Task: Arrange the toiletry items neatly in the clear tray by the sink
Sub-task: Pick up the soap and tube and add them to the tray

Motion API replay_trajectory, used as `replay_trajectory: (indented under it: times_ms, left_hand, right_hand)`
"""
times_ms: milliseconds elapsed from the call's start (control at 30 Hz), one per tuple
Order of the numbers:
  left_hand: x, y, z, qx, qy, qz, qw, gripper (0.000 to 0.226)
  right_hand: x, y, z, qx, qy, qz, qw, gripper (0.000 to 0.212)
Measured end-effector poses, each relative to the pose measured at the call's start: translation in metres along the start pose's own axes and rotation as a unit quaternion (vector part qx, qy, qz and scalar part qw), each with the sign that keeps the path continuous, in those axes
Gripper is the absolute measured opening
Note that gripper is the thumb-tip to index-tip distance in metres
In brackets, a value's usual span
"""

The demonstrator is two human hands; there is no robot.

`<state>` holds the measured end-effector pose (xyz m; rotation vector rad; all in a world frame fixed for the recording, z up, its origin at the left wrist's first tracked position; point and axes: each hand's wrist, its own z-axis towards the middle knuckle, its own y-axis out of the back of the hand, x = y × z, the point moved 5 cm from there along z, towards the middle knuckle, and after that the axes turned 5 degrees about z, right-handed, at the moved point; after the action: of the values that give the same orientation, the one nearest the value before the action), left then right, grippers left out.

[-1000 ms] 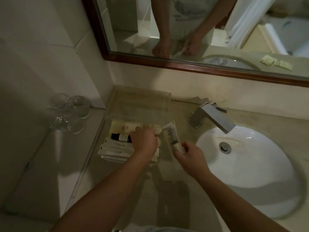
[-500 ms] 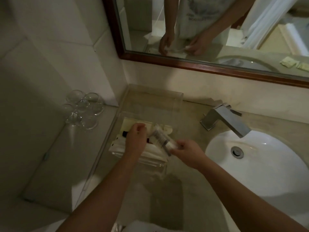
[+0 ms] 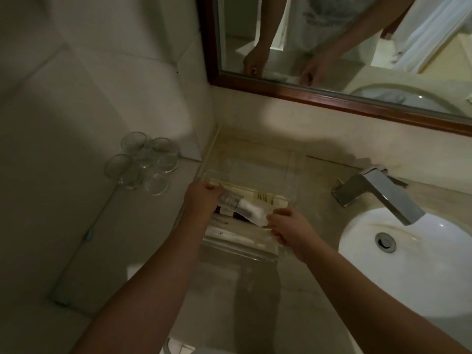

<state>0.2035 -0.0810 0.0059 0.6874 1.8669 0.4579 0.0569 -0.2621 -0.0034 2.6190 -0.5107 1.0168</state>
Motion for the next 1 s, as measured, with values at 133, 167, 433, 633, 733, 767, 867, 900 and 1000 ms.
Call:
replay_trajectory:
  times_ms: [133, 167, 433, 633, 733, 767, 867, 900, 1000]
  left_hand:
    - [-0.004, -0.007, 0.002, -0.011, -0.009, 0.039, 0.999, 0.022]
    - [-0.005, -0.008, 0.003, -0.017, -0.011, 0.049, 0.999, 0.021]
    - [0.013, -0.009, 0.012, 0.009, 0.038, -0.07, 0.997, 0.037]
    - [0.013, -0.004, 0.011, -0.053, 0.008, -0.001, 0.999, 0.026]
    - [0.01, -0.004, 0.009, -0.078, -0.014, -0.006, 0.997, 0.021]
    - [0.009, -0.004, 0.008, -0.081, -0.022, -0.007, 0.996, 0.02]
    - [0.005, -0.003, 0.005, -0.08, -0.045, -0.005, 0.996, 0.018]
    - [0.005, -0.002, 0.004, -0.081, -0.051, -0.002, 0.995, 0.017]
    - [0.005, 0.001, -0.001, -0.094, -0.076, 0.002, 0.993, 0.014]
  right_hand:
    - [0.001, -0.003, 0.003, -0.02, 0.012, 0.035, 0.999, 0.029]
    - [0.001, -0.004, 0.002, -0.019, 0.02, 0.038, 0.999, 0.03]
    - [0.0, -0.012, -0.005, -0.024, 0.058, 0.056, 0.996, 0.028]
    - [0.001, -0.023, -0.008, 0.008, 0.053, 0.048, 0.997, 0.034]
    - [0.001, -0.025, -0.008, 0.014, 0.053, 0.029, 0.998, 0.04]
    - [0.001, -0.025, -0.008, 0.012, 0.055, 0.023, 0.998, 0.042]
    - [0.001, -0.026, -0.008, 0.001, 0.056, 0.0, 0.998, 0.046]
    - [0.002, -0.025, -0.009, -0.005, 0.056, -0.008, 0.998, 0.046]
    - [0.004, -0.019, -0.017, -0.025, 0.063, -0.028, 0.997, 0.046]
